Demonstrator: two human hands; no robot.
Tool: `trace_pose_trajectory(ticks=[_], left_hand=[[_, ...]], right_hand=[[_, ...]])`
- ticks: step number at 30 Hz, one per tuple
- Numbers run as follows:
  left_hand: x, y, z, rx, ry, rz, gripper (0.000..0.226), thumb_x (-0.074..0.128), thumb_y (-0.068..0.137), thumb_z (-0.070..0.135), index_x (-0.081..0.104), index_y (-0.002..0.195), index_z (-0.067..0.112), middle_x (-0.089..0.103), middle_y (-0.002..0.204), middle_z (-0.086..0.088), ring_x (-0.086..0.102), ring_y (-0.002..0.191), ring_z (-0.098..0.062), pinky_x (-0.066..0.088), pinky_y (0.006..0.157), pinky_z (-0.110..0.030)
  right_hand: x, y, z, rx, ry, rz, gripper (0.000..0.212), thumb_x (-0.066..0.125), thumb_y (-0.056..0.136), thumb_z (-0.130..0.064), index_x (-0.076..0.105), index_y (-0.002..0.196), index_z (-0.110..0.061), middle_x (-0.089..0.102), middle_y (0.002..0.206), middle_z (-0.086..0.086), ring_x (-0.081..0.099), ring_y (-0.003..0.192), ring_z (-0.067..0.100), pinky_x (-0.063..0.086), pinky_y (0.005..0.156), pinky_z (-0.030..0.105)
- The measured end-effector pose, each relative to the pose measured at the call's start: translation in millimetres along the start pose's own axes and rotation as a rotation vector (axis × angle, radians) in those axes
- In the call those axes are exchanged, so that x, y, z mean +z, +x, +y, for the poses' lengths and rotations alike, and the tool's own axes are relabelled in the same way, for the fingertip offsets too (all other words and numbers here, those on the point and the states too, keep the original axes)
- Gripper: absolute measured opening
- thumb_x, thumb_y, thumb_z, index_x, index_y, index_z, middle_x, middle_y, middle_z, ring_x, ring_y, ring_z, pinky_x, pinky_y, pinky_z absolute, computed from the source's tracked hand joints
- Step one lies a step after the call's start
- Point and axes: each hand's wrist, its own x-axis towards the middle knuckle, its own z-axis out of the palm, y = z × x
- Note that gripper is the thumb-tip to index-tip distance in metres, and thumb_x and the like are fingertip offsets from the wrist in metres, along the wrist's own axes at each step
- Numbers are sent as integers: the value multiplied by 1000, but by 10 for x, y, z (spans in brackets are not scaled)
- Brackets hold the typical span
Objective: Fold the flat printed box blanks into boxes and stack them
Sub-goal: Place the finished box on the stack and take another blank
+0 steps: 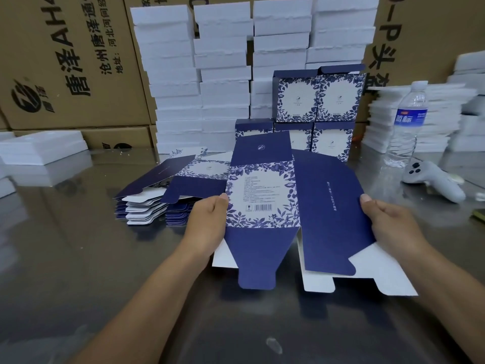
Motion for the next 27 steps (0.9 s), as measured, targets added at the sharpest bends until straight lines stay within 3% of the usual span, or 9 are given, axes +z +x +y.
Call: trace_pose_trajectory(ticks=[2,3,5,7,11,17,21,24,27], left_hand=[[-9,12,0,4,1,39,31,41,101,21,45,74,7,40,74,-9,34,68,-17,25,49,-22],[-10,18,-3,1,-4,46,31,41,101,22,45,74,8,39,74,-9,33,68,-17,24,49,-23],[-14,20,-9,-5,-6,54,31,42,101,23,45,74,8,38,73,-9,32,68,-17,24,51,-24],[-15,20,-3,-1,-1,70,32,42,100,23,41,71,9,34,70,-9,30,65,-17,22,50,-23],[-33,39,-17,-12,-15,117,34,41,101,22,39,70,9,35,68,-8,31,64,-16,24,51,-25],[-23,46,-36,-87,-190,40,30,43,100,26,60,83,9,60,77,-7,53,73,-17,38,69,-29],[-14,71,-26,-162,-291,16,42,47,98,27,69,65,16,71,66,6,65,58,-9,47,54,-20],[-8,58,-24,-148,-230,-32,42,46,99,29,74,69,17,74,74,5,68,67,-10,48,60,-19],[-6,44,-46,-81,-111,-50,41,44,100,29,68,84,1,70,82,-3,60,77,-18,43,74,-30]], right_hand=[[23,2,23,1,39,-10,50,51,96,-34,57,95,15,64,97,32,53,70,24,40,72,34],[27,8,35,14,70,-13,45,52,95,-34,63,91,9,69,86,23,57,65,22,43,72,33],[30,-1,36,47,132,-50,36,54,95,-33,74,77,-9,71,63,-1,65,54,15,48,65,29],[36,-15,21,65,173,-94,43,54,95,-32,74,59,-20,69,58,-9,65,49,8,49,54,25],[36,-29,-8,82,128,-143,34,54,94,-30,66,68,-13,66,51,-6,60,39,10,43,34,16],[6,-17,2,51,15,-118,32,51,96,-29,60,84,-1,56,63,8,49,43,16,38,44,20],[-1,-39,-27,43,-20,-76,32,51,96,-31,59,84,-3,55,66,10,47,47,18,37,42,17],[-23,-48,-54,77,11,-40,41,51,96,-33,58,90,7,58,68,11,51,48,19,41,43,20],[-31,-50,-69,93,22,-31,46,51,96,-33,57,98,12,61,69,10,53,52,23,42,49,24]])
